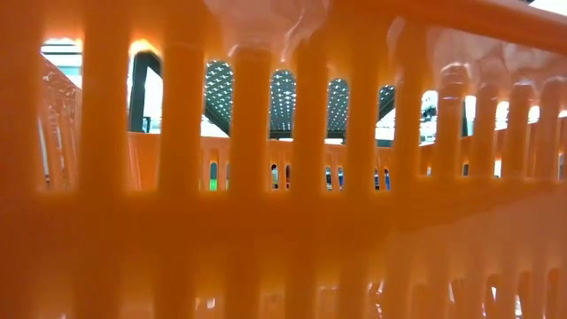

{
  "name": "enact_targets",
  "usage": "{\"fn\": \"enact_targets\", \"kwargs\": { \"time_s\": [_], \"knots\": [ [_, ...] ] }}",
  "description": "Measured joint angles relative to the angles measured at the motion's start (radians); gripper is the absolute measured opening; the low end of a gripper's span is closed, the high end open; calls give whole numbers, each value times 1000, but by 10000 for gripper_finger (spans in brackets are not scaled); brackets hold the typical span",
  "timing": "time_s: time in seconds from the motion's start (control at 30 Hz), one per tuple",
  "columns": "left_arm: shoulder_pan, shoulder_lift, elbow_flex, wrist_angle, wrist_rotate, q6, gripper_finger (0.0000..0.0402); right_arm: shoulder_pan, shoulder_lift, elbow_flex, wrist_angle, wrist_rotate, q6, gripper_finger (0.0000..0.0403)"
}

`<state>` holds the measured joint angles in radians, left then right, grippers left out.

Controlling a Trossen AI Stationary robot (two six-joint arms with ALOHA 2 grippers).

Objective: Pick & Place Office Desk Supplies
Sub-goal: Put the yellow rubber band into the blue basket

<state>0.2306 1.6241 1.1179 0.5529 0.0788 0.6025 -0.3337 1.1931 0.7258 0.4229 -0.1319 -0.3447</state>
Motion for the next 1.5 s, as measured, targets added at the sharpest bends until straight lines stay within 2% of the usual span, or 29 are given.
{"fn": "enact_targets", "kwargs": {
  "time_s": [0.2, 0.73, 1.03, 1.23, 1.33, 1.5],
  "knots": [
    [0, 0, 0, 0, 0, 0, 110, 0, 0, 0, 0, 0, 0, 9],
    [0, 0, 0, 4, 0, -4, 202, 0, 0, 0, 0, 0, -4, 8],
    [0, 0, 0, -13, 0, -3, 213, 0, -9, 0, 2, 0, -3, 8],
    [0, 0, 0, -50, -39, 0, 211, 0, -27, 0, -7, 11, -3, 8],
    [0, 0, 0, -50, -64, 0, 212, 0, -42, 0, -40, 93, -3, 8],
    [-1, 0, 0, -68, -88, 0, 214, 0, -89, 0, -154, 334, 38, 8]
  ]
}}
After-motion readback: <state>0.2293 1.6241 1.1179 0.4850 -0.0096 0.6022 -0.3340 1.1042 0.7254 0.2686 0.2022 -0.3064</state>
